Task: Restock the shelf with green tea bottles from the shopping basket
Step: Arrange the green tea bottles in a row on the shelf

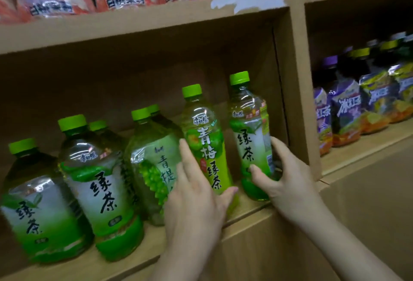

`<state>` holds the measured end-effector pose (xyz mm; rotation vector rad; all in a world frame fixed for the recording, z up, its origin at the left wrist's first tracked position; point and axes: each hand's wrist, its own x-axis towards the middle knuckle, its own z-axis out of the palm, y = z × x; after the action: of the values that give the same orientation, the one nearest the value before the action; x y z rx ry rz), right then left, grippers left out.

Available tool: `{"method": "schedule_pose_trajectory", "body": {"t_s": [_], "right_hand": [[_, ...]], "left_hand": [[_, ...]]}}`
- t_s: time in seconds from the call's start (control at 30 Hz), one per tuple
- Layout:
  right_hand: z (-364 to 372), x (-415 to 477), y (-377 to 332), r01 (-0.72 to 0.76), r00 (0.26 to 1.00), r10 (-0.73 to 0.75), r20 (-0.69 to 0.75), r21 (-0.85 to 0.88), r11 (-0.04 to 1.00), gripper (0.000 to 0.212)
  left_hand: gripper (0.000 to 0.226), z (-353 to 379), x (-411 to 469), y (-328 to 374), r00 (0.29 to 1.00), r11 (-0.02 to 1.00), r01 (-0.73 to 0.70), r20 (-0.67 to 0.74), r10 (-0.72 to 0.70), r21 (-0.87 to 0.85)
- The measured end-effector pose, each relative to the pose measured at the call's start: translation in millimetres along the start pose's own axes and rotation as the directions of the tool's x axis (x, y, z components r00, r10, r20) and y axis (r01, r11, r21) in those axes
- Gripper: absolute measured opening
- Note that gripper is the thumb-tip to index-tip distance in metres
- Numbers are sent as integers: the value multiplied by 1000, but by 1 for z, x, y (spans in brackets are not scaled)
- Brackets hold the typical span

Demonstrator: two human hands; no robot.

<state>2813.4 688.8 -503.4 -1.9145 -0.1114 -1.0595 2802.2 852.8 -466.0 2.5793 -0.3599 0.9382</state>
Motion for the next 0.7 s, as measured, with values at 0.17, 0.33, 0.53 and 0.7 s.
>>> {"method": "schedule_pose_trajectory", "body": {"t_s": [0.17,0.33,0.53,0.7], "right_hand": [[1,0,-1,-53,997,52,56,21,998,62],[2,-2,-5,-19,999,18,32,11,1000,86],[4,-4,-8,-18,1000,16,-16,-92,996,94],[8,-6,-21,-68,998,69,7,-117,991,115]], "left_hand": [[128,9,13,17,998,984,70,-13,-69,162],[108,-10,9,12,992,959,-99,-51,117,266],[79,-50,54,-15,900,740,-316,-58,431,594],[91,-56,72,-21,892,592,-451,321,318,668]]}}
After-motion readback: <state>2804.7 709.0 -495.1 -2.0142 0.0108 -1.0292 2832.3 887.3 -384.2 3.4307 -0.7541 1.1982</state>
